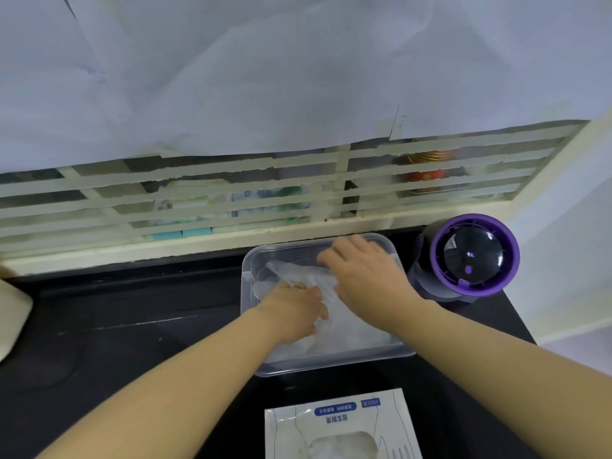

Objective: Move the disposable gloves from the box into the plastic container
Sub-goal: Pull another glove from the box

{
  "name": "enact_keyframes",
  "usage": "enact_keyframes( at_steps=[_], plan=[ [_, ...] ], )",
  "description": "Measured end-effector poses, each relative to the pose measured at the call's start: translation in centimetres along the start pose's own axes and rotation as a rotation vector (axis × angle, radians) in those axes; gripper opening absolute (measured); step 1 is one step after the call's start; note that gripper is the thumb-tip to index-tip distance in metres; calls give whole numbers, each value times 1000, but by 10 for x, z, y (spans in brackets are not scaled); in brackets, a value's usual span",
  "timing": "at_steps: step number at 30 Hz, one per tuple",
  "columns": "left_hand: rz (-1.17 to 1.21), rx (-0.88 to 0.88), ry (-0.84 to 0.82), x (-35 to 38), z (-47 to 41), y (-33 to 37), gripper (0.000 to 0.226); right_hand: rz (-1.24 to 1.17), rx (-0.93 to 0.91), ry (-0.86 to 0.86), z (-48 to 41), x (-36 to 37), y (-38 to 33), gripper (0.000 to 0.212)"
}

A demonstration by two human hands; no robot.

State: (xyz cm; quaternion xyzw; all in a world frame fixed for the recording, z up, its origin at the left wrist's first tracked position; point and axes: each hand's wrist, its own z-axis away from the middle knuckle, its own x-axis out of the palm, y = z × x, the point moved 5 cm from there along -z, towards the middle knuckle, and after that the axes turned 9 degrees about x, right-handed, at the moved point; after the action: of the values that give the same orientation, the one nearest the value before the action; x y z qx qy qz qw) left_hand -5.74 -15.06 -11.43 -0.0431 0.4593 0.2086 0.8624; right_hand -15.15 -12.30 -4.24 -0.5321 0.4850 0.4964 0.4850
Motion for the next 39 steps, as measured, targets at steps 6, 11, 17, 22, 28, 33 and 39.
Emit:
enact_keyframes(
  at_steps=[6,11,17,22,28,33,39],
  plan=[
    [204,-10,70,11,-8,-5,47,-14,134,-720,7,75,5,77],
    [203,-188,21,24,-11,-19,70,82,179,-800,8,95,9,109],
    [139,-374,-115,37,-19,-28,103,159,261,-752,2,107,12,115],
    [165,-310,-144,9,1,-18,78,212,200,-636,4,81,7,110],
    [265,-155,156,-27,65,7,55,-78,-6,-376,30,-6,-8,49],
    [416,-18,505,-27,124,38,22,-270,-248,-517,99,-30,-41,19],
    [332,89,190,52,123,73,55,4,-438,-575,143,56,-54,24]
  ],
)
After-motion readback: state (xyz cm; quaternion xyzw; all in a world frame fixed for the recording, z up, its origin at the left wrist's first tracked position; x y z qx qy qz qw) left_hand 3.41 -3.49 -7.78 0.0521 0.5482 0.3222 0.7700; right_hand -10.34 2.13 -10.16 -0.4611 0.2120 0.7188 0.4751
